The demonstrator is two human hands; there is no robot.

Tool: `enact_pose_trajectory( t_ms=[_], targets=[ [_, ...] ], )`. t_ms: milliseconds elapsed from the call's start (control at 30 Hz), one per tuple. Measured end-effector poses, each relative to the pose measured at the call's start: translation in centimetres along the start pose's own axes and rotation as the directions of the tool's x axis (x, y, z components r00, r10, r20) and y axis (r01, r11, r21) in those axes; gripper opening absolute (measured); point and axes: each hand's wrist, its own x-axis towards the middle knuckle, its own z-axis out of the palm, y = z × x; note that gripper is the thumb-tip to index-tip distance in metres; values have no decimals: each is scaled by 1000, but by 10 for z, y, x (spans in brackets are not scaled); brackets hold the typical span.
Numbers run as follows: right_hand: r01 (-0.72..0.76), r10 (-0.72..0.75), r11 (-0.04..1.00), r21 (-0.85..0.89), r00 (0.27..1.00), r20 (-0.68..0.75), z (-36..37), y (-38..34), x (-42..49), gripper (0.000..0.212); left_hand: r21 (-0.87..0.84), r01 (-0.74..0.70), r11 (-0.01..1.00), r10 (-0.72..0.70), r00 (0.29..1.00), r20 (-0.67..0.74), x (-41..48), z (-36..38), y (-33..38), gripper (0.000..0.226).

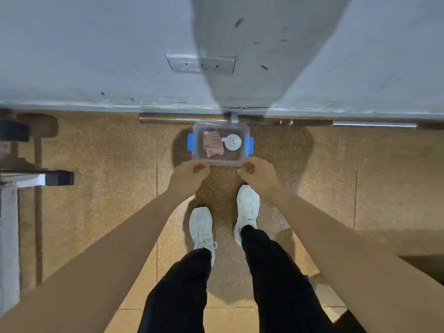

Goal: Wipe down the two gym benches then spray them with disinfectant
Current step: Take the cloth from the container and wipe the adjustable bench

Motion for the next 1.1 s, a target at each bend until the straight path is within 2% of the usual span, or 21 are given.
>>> enact_pose_trajectory(
  t_ms=[167,300,433,567,667,767,933,1000,1100],
  targets=[
    [-74,79,995,60,994,-73,67,77,116,34,198,-105,975,90,993,81,136,63,-64,21],
    [-78,88,995,59,978,-191,116,130,165,38,377,-226,898,191,973,127,220,91,-101,26],
    [-6,-32,994,-111,939,-342,149,169,191,33,561,-353,749,306,935,180,285,111,-122,28],
    [78,-137,987,-141,865,-482,158,177,198,20,719,-327,613,250,944,216,322,129,-127,42],
    [130,-191,980,-154,835,-515,160,182,199,16,780,-290,555,215,955,203,329,136,-124,39],
    [145,-200,978,-150,850,-487,158,182,199,16,766,-247,593,230,964,133,330,138,-124,43],
    [105,-156,985,-136,879,-451,154,173,196,19,483,-265,835,264,962,71,302,128,-109,29],
    [61,-96,993,-102,918,-384,151,166,189,26,396,-257,882,251,966,67,284,120,-108,22],
    [21,-30,999,-40,970,-241,142,156,175,48,261,-229,938,221,973,61,253,108,-104,7]
  ],
)
